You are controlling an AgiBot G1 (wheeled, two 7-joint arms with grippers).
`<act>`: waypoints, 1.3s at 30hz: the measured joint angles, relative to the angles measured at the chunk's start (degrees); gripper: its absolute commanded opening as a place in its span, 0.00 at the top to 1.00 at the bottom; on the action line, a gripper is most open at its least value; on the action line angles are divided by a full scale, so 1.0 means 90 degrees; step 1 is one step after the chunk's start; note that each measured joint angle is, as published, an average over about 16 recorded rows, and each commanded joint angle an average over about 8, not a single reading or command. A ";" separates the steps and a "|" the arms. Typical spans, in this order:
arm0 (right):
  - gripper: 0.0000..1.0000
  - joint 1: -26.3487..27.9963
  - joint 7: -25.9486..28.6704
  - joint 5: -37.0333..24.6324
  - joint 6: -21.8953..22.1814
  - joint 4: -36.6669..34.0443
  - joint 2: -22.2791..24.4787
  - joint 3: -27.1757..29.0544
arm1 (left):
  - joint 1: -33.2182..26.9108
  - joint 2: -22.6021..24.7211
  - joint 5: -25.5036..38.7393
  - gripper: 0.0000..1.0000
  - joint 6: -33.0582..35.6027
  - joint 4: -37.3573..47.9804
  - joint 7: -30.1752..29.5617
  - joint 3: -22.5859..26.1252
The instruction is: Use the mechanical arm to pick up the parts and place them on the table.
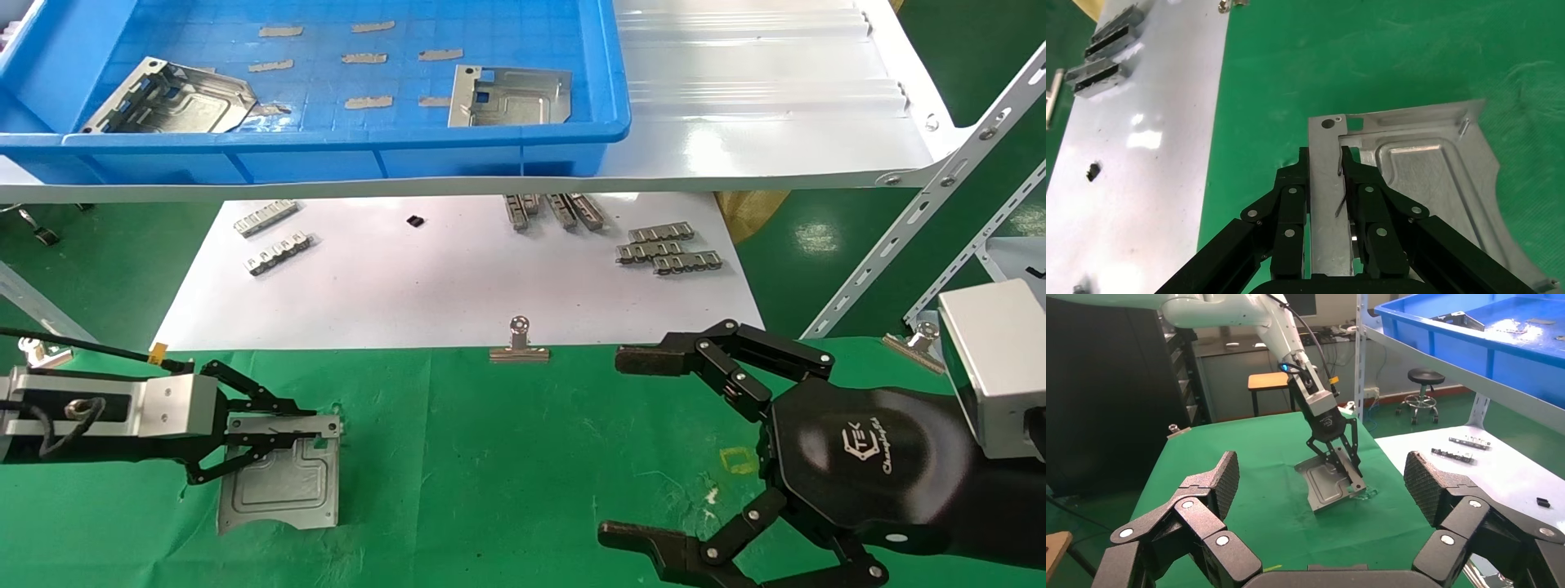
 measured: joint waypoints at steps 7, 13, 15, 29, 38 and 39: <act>0.00 0.0000 0.0000 0.0000 0.0000 0.0000 0.0000 -0.0001 | -0.0065 0.0058 -0.0136 0.00 0.0133 0.0287 0.0095 -0.0065; 0.00 0.0000 -0.0001 0.0001 0.0001 0.0000 0.0001 -0.0001 | -0.0058 0.0041 -0.0470 0.00 0.0312 0.0422 -0.0379 -0.0182; 0.00 0.0000 -0.0001 0.0001 0.0001 0.0000 0.0001 -0.0001 | -0.0044 0.0022 -0.0591 0.00 0.0355 0.0452 -0.0602 -0.0217; 0.00 -0.0001 -0.0001 0.0002 0.0002 -0.0002 0.0001 -0.0001 | 0.0128 -0.0088 -0.1040 0.00 0.0398 0.0365 -0.1494 -0.0375; 0.00 0.0000 -0.0002 0.0002 0.0002 -0.0003 0.0001 -0.0002 | 0.0471 -0.0219 -0.1228 0.00 0.0337 -0.0320 -0.1908 -0.0672; 0.00 0.0000 -0.0002 0.0002 0.0002 -0.0003 0.0001 -0.0002 | 0.0529 -0.0241 -0.1261 0.00 0.0327 -0.0432 -0.1981 -0.0721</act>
